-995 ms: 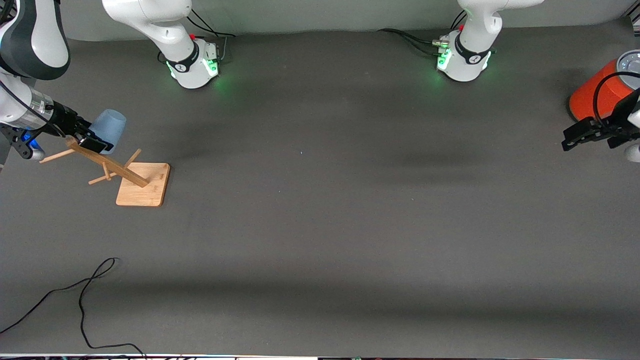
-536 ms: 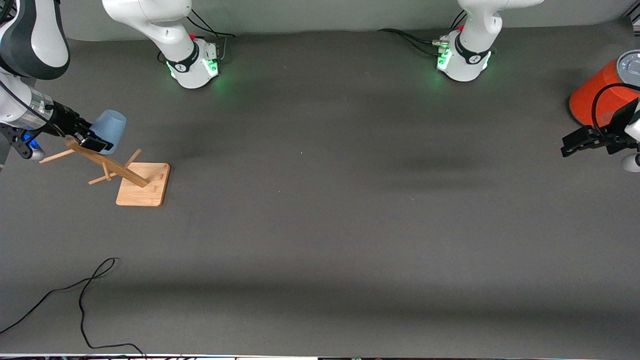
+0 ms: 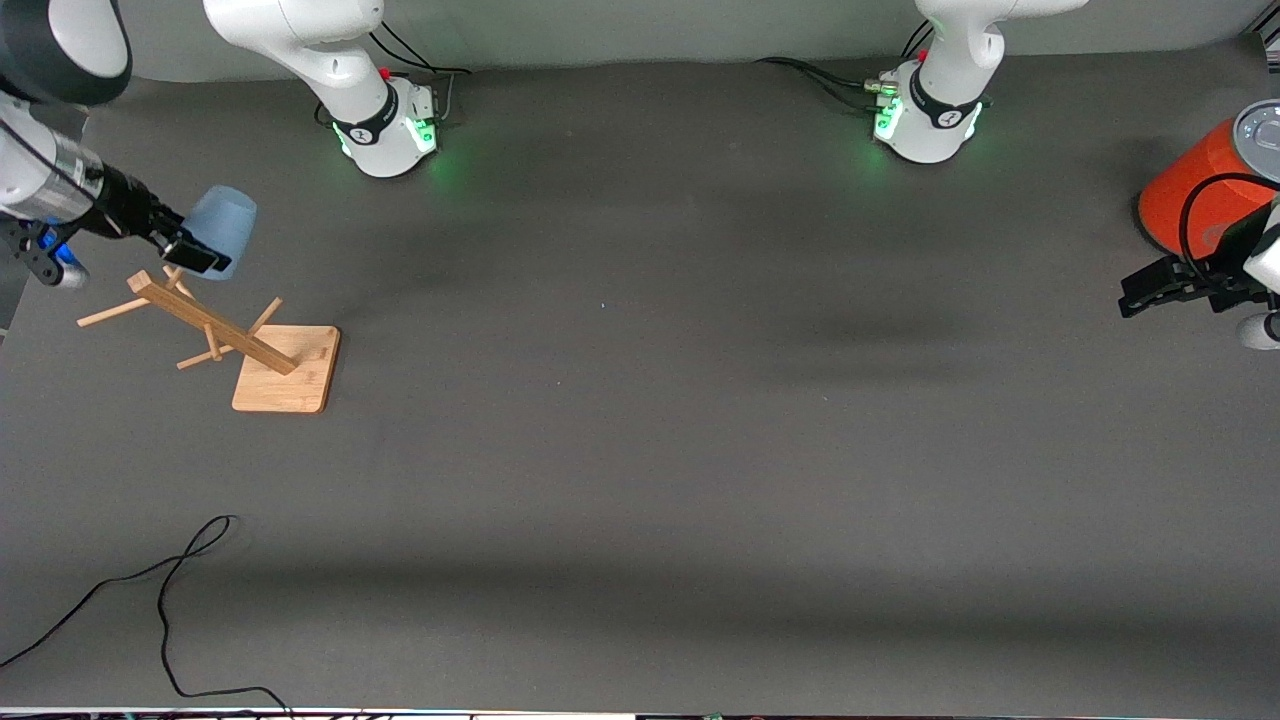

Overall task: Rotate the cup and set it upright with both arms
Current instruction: 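Carry the blue cup with the right gripper to the table middle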

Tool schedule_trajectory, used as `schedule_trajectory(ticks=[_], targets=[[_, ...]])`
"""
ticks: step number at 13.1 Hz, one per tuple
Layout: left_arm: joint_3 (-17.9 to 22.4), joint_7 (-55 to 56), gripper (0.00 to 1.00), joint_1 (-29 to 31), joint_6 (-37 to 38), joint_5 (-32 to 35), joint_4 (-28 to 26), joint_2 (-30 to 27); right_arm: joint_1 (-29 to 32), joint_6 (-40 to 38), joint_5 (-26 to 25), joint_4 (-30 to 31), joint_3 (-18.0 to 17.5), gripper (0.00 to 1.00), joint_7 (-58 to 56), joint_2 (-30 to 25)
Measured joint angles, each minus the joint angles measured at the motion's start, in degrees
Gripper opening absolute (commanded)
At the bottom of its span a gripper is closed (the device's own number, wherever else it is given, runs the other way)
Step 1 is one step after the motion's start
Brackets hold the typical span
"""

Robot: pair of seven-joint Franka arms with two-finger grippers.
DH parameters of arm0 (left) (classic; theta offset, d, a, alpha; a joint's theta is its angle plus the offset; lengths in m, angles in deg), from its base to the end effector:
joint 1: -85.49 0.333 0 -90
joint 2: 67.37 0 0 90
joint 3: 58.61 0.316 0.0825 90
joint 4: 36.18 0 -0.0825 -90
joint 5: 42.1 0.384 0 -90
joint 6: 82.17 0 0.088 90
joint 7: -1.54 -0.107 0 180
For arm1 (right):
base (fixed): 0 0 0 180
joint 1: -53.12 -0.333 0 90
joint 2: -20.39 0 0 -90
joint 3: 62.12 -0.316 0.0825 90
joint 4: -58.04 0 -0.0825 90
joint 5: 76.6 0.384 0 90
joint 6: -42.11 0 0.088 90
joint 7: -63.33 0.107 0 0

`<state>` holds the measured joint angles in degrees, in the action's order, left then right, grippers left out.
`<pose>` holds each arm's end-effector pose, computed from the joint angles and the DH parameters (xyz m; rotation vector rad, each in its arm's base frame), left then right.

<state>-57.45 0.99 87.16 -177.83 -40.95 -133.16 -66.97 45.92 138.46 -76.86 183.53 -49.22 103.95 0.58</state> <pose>0.5601 0.0296 0.5713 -3.1215 -0.0586 0.0478 0.4306 -0.0513 0.5100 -2.8744 1.1952 0.2878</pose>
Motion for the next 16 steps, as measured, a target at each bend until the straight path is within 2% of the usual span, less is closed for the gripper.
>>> schedule_trajectory(ticks=[4,8,10,13,16], targets=[[0.0,0.0,1.00,0.0,-1.1,0.0,0.8,0.3,-9.2,-3.5,0.5,-1.1,-0.4,0.31,15.1,-3.8],[0.0,0.0,1.00,0.0,-2.4,0.0,2.4,0.8,-26.3,-3.4,2.9,-5.6,-0.7,0.31,40.2,-1.5],[0.0,0.0,1.00,0.0,-2.8,0.0,2.6,1.6,-34.0,-2.8,4.1,-11.8,-0.8,0.31,52.5,4.7],[0.0,0.0,1.00,0.0,-2.8,0.0,2.8,2.5,-42.7,-2.0,4.4,-24.8,-0.9,0.31,67.7,18.8],[0.0,0.0,1.00,0.0,-2.7,0.0,3.0,2.7,-48.6,0.0,4.6,-36.6,-1.0,0.32,79.5,33.1]])
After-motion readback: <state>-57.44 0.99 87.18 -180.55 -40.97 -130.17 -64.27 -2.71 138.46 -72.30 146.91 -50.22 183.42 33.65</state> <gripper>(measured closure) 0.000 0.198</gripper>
